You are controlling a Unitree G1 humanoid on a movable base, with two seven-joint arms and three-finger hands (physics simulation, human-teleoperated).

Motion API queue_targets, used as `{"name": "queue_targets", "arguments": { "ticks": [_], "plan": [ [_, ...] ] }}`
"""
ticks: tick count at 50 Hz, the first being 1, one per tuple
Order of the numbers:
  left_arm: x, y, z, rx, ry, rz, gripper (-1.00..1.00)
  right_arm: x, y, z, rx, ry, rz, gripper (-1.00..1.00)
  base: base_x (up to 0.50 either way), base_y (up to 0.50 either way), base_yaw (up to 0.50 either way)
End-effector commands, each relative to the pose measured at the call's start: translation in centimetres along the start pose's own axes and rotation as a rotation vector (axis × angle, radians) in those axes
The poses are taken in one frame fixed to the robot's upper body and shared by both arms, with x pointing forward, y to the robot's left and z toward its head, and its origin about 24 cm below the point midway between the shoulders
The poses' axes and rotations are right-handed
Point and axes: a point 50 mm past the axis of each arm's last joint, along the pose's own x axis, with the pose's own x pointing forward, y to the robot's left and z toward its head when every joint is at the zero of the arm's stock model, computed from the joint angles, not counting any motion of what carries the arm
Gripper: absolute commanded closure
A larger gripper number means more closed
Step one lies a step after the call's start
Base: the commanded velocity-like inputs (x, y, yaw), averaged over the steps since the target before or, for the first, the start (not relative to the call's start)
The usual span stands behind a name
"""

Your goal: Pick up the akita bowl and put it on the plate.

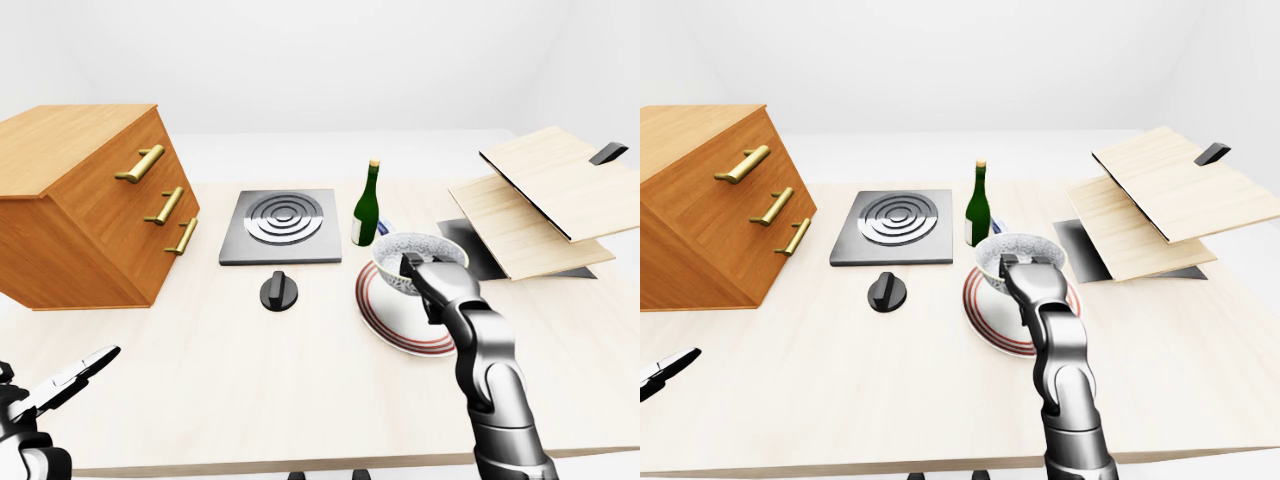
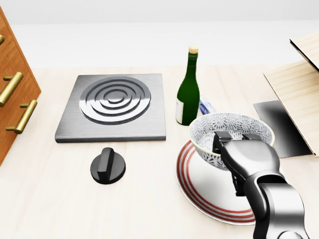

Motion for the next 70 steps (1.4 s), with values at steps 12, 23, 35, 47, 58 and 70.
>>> {"name": "queue_targets", "arguments": {
  "ticks": [12, 23, 35, 47, 58, 70],
  "plan": [
    [0.1, -0.1, -0.1, -0.001, -0.001, 0.0, -1.0, 1.0, 0.3, -0.1, -0.006, -0.001, 0.035, 1.0, 0.0, 0.0, 0.0],
    [0.0, 0.0, 0.0, -0.001, -0.001, 0.0, -1.0, 1.3, 0.5, 0.0, -0.005, -0.006, 0.051, 1.0, 0.0, 0.0, 0.0],
    [-0.1, 0.1, 0.2, -0.002, -0.001, 0.0, -1.0, 1.6, 1.3, -0.3, 0.006, -0.005, 0.089, 1.0, 0.0, 0.0, 0.0],
    [0.0, 0.0, 0.0, -0.002, -0.002, 0.0, -1.0, 1.7, 1.6, -0.3, 0.007, -0.007, 0.104, 1.0, 0.0, 0.0, 0.0],
    [0.0, 0.0, 0.1, -0.002, -0.002, 0.002, -1.0, 1.8, 2.5, -0.2, 0.014, -0.012, 0.143, 1.0, 0.0, 0.0, 0.0],
    [0.1, 0.0, -0.1, -0.003, -0.002, 0.001, -1.0, 2.0, 2.8, 0.0, 0.014, -0.019, 0.158, 1.0, 0.0, 0.0, 0.0]
  ]
}}
